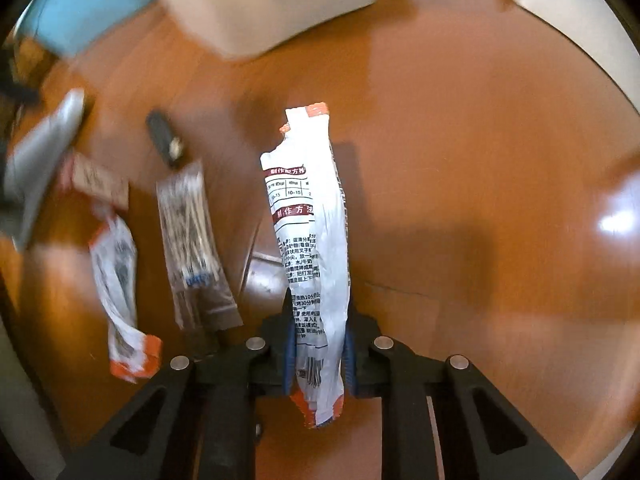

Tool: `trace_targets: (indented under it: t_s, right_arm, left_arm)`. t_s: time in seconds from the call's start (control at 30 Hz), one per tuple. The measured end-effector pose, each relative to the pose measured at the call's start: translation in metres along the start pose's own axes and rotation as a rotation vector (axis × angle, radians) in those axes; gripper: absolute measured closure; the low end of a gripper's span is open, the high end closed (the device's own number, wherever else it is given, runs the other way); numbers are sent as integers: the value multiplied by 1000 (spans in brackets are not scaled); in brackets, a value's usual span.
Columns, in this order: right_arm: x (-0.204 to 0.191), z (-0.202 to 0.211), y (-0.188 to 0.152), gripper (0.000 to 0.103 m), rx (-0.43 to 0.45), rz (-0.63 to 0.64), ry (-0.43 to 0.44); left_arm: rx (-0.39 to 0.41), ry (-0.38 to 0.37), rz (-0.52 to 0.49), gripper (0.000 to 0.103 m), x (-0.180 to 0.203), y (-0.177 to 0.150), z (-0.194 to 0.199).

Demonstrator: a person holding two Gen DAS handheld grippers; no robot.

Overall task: Collect trash
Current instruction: 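Grasp the white-orange snack wrapper from the floor with the right tool, then grasp the small red box with the left tool while the right tool holds the wrapper, then drop the red box into the beige bin with the left tool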

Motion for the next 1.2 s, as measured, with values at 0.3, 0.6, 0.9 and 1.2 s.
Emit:
trace_targets:
  t_s: [0.3,0.6,0.9,1.2]
  right_arm:
    - [30,15,-25,84,53,-186,34]
    - [30,25,-29,84,102,-293,64]
    - [47,61,-16,84,210,-384,77]
    - [46,74,-14,84,245,-429,120]
  left_arm:
    - [-48,-76,88,65,1,7,-55]
    - [26,-89,86,74,13,1,-19]
    - [344,-74,-15,74,9,46,192]
    - [497,168,298,74,-151,65,251]
Point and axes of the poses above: each gripper's, at about its wrist camera, not at the fingertips, and z roughly against the way its jaws point, x to its right, y to its top, the point moved 7 cm from there along -z, roughly the way its jaws point, and after that the axes turned 5 degrees about -z, right-handed, at the moved point
